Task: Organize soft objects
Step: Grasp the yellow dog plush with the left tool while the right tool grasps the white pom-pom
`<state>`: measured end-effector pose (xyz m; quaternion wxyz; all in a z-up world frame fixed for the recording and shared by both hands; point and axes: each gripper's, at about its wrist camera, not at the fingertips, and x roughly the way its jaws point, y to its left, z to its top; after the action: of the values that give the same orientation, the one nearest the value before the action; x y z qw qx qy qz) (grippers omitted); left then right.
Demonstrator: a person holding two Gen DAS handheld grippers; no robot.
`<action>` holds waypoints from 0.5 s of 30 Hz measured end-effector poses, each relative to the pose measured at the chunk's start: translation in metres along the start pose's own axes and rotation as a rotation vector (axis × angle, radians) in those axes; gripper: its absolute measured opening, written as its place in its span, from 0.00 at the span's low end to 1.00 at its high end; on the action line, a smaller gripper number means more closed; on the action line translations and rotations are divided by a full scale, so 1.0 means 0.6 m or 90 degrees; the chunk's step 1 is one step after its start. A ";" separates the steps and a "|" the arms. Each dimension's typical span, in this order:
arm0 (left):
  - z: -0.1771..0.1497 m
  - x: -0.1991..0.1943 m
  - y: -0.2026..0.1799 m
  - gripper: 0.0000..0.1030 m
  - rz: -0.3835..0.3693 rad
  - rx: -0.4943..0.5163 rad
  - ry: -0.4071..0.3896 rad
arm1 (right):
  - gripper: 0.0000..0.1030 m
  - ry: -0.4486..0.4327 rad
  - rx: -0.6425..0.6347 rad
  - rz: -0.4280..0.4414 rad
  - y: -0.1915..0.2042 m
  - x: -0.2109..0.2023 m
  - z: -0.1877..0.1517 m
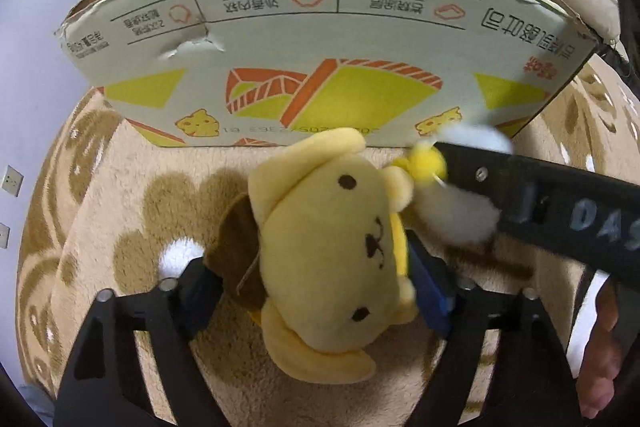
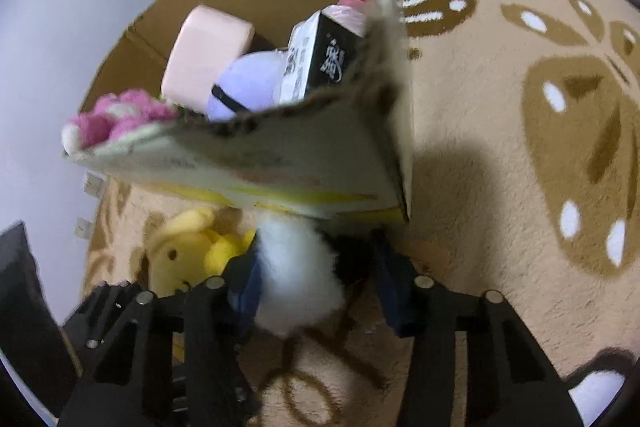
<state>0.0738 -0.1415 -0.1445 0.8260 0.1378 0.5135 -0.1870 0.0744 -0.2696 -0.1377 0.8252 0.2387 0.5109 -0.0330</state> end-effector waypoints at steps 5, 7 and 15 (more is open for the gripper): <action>-0.003 -0.015 0.000 0.70 0.012 -0.006 0.005 | 0.41 -0.011 -0.005 -0.002 0.008 -0.005 -0.008; -0.009 -0.024 0.000 0.68 0.013 -0.005 0.002 | 0.41 -0.019 -0.009 -0.009 0.010 -0.010 -0.011; -0.027 -0.077 0.034 0.64 0.037 -0.013 -0.033 | 0.24 -0.068 -0.005 -0.029 -0.007 -0.059 -0.015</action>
<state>0.0516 -0.1086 -0.1095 0.8453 0.1396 0.4899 -0.1615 0.0489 -0.2765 -0.1120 0.8511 0.2218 0.4718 -0.0623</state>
